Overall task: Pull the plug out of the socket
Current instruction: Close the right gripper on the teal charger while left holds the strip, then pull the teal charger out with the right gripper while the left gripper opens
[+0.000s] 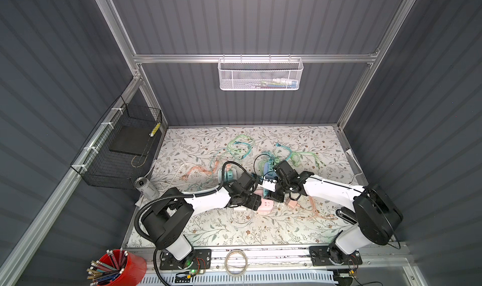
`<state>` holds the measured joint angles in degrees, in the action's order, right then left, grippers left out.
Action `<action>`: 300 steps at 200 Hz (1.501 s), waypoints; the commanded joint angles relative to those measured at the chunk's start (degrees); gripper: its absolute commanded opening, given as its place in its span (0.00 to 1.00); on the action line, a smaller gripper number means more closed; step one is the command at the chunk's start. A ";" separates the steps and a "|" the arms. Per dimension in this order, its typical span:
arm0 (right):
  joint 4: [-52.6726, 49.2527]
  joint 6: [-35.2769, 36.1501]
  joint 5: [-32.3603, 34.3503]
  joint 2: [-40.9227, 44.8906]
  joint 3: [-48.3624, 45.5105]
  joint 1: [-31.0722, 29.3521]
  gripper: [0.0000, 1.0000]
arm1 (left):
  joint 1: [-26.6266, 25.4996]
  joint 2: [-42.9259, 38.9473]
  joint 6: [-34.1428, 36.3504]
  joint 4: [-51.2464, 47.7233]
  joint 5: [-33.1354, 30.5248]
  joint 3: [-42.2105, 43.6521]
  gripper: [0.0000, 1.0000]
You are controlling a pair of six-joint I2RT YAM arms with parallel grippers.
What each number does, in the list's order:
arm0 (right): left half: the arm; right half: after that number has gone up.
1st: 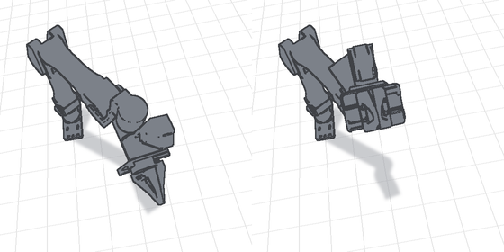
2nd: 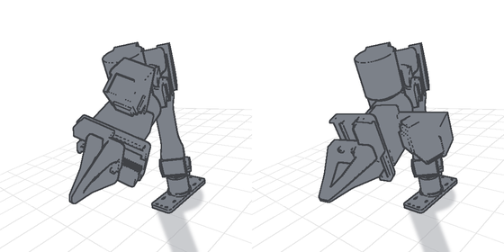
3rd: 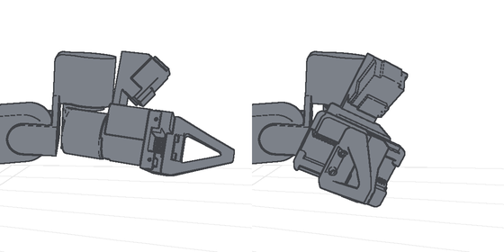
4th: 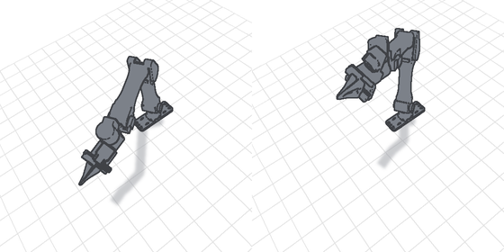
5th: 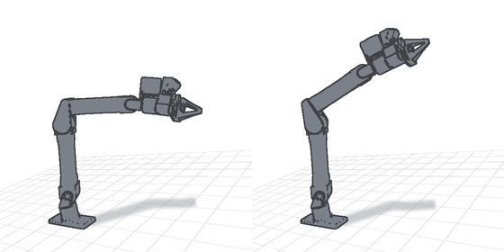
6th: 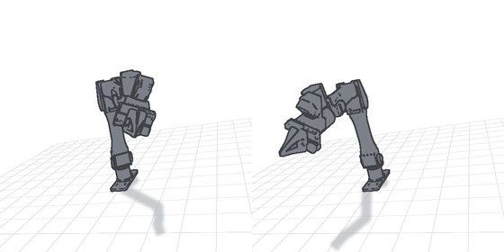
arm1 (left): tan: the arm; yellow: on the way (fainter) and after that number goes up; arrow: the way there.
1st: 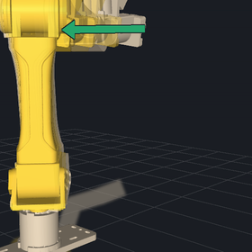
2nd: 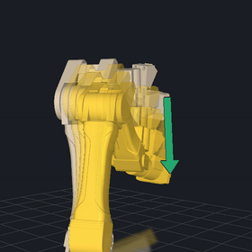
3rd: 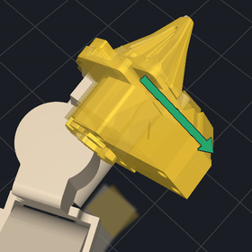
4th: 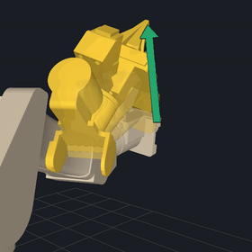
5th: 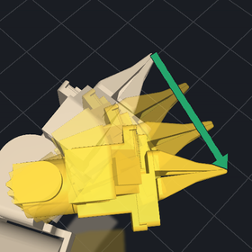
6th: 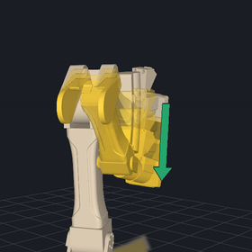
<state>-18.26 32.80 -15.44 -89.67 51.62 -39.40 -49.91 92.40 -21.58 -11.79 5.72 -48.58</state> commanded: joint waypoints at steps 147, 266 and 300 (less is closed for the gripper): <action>4.56 -4.44 -7.18 4.66 -1.76 0.89 0.23 | 1.22 6.45 -1.53 -6.43 -0.62 -0.58 0.76; 9.31 -6.13 -5.16 6.79 -3.98 0.90 0.21 | 1.49 11.43 -1.10 -9.33 1.45 -3.45 0.74; 7.37 -5.47 -2.48 7.40 -4.67 1.47 0.22 | 1.57 10.28 -1.20 -9.27 0.38 -3.10 0.75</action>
<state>-11.20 27.44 -17.50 -83.72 47.94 -37.91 -48.01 98.76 -23.16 -12.60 11.49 -54.41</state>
